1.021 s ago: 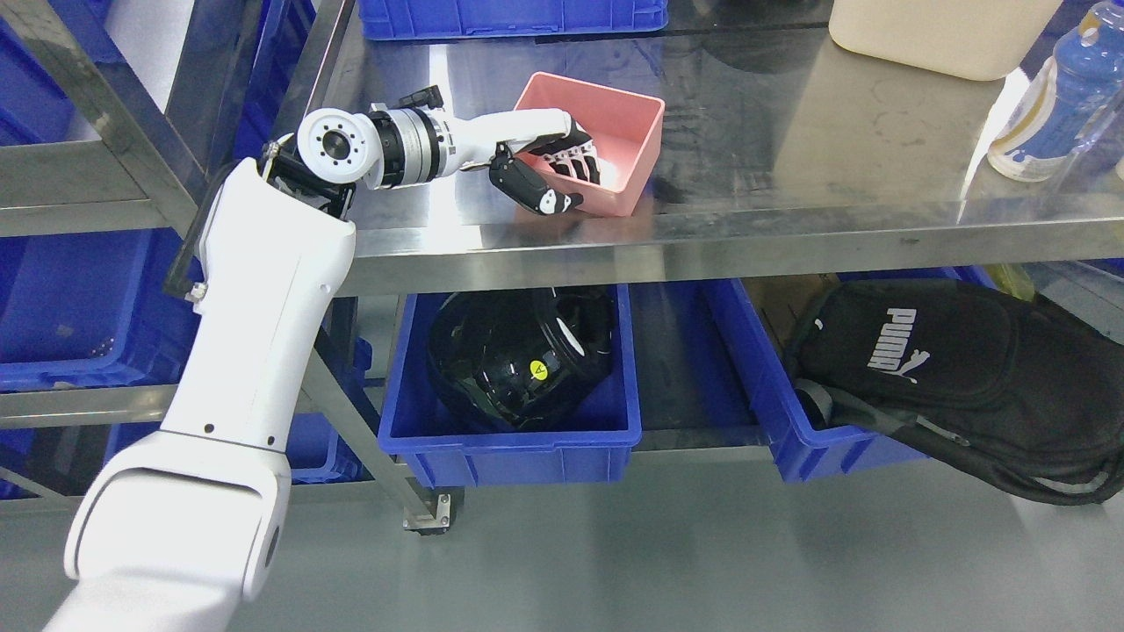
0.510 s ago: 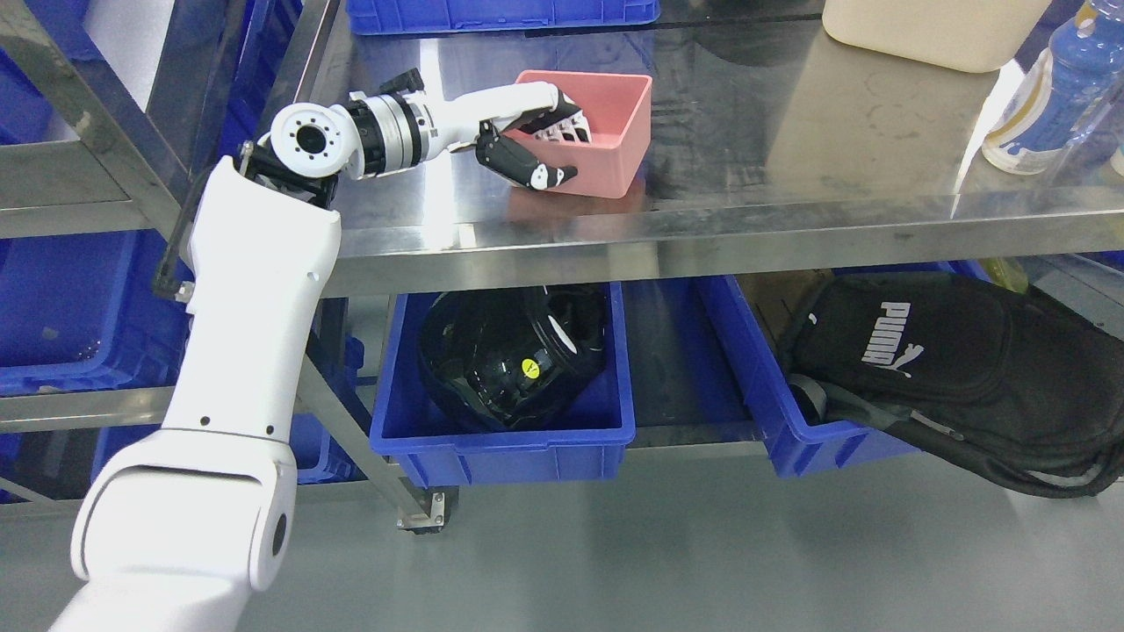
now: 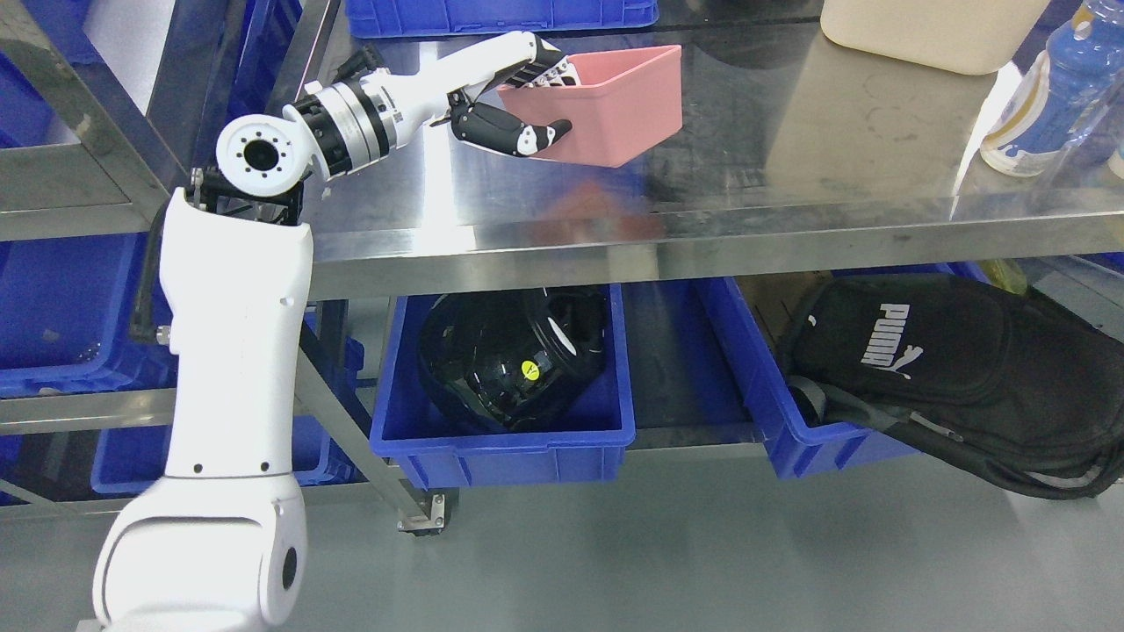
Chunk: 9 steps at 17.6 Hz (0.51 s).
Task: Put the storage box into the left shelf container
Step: 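Lift the pink box off the shelf with the left hand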
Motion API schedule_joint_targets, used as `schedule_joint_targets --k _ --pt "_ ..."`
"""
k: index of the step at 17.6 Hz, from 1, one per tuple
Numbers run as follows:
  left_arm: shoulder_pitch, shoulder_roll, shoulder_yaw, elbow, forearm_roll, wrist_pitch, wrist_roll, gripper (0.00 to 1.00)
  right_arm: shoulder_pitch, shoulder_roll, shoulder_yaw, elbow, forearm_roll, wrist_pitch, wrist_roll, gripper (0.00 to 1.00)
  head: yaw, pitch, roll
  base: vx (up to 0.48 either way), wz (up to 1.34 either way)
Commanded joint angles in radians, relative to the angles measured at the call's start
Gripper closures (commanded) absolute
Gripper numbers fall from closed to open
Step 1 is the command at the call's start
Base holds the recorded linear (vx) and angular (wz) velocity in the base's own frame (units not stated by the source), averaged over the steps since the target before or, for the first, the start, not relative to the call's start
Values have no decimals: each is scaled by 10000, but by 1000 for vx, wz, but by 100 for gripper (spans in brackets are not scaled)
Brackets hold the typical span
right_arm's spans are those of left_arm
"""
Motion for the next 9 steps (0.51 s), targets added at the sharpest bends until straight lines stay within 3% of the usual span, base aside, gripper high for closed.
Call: schedule_joint_targets --k 1,5,9 --pt "2213 106 154 -4032 380 -1886 51 99 77 -175 0 -174 -31 -7 5 0 0 0 0 0 0" --pt "3520 106 -47 -4618 426 -3592 478 99 77 -175 0 -174 -31 -7 5 0 0 0 0 0 0" --pt "4211 106 -32 -4680 671 -4284 756 99 77 -175 0 -174 -31 -7 5 0 0 0 0 -21 28"
